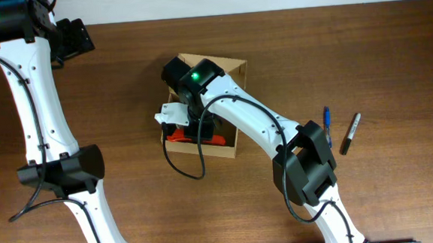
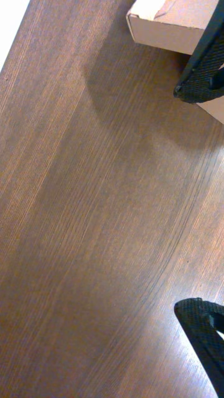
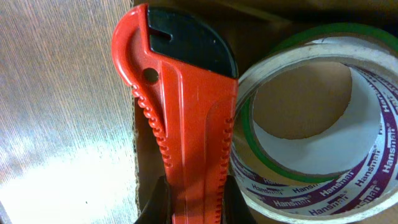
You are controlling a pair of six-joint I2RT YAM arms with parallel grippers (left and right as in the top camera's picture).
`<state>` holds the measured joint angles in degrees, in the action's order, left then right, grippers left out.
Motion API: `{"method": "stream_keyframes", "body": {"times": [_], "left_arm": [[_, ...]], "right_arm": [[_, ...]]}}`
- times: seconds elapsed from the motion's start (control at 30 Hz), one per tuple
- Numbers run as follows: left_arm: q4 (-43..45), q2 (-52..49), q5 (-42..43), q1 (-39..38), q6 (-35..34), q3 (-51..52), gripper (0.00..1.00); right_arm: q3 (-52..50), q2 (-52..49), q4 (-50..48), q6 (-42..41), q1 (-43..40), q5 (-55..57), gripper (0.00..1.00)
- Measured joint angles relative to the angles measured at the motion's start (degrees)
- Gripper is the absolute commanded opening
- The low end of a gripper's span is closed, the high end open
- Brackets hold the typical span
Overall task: Pack container
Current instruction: 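Lower the orange box cutter into the box and release it, then move the right gripper over the blue pen and grasp it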
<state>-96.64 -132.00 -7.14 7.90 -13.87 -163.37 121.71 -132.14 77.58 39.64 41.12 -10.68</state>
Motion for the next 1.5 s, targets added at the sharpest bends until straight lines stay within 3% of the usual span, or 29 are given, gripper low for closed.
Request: {"method": "stream_keyframes", "body": {"times": [0.67,0.7,0.77,0.8,1.5], "left_arm": [[0.0,0.0,0.0,0.0,0.0,0.0,1.0],[0.0,0.0,0.0,0.0,0.0,0.0,1.0],[0.0,0.0,0.0,0.0,0.0,0.0,1.0],[0.0,0.0,0.0,0.0,0.0,0.0,1.0],[0.0,0.0,0.0,0.0,0.0,0.0,1.0]], "right_arm": [[0.0,-0.72,0.22,-0.68,-1.62,0.46,0.04],[0.0,-0.72,0.22,-0.68,-1.62,0.46,0.08],[0.0,-0.72,0.22,-0.66,-1.62,0.46,0.35],[0.0,-0.72,0.22,-0.87,-1.62,0.48,0.41],[-0.04,1.18,0.15,-3.67,-1.84,8.57,0.61]]}}
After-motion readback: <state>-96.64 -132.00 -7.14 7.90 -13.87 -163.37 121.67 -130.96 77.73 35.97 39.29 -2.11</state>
